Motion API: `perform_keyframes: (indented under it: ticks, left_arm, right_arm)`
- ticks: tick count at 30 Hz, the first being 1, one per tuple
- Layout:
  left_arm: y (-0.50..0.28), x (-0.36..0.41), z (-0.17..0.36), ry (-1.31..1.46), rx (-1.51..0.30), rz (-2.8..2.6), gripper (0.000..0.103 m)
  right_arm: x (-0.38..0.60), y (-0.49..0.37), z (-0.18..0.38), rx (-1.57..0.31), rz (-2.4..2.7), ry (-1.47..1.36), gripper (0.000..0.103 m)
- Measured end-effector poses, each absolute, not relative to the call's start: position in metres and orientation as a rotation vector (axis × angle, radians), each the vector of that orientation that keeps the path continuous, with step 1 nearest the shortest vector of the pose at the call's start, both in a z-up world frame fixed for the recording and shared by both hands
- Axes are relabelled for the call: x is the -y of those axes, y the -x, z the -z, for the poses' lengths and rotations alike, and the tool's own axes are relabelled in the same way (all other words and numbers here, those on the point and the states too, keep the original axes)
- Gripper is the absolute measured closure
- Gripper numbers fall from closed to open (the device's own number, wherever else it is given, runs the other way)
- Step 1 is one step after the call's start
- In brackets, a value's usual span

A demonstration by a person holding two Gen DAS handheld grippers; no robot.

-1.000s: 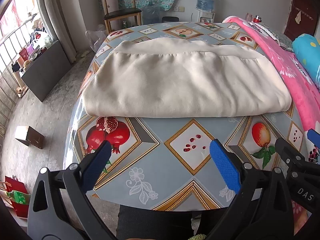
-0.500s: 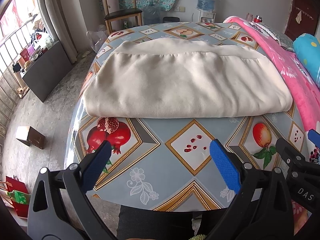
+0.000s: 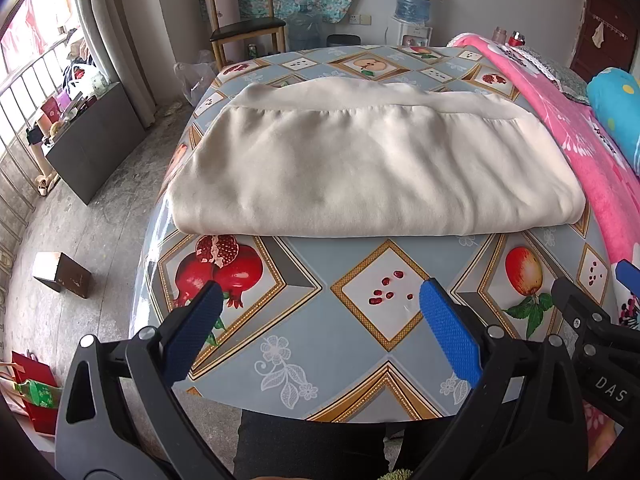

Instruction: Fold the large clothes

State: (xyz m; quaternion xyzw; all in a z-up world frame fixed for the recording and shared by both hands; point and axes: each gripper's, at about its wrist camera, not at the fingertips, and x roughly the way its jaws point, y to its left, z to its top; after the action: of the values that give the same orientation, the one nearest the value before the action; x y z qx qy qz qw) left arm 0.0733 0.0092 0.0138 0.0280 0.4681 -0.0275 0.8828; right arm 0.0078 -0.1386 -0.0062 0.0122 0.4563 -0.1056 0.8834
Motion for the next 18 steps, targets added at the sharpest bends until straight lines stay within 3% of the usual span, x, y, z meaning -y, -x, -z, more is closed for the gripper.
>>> perform_keyframes:
  ticks: [18]
  left_arm:
    - [-0.0746,-0.0105,-0.0146,-0.058,-0.970,0.054,0.008]
  right_arm:
    - [0.1399,-0.0083,0.0076,-0.952,0.220,-0.022,0.006]
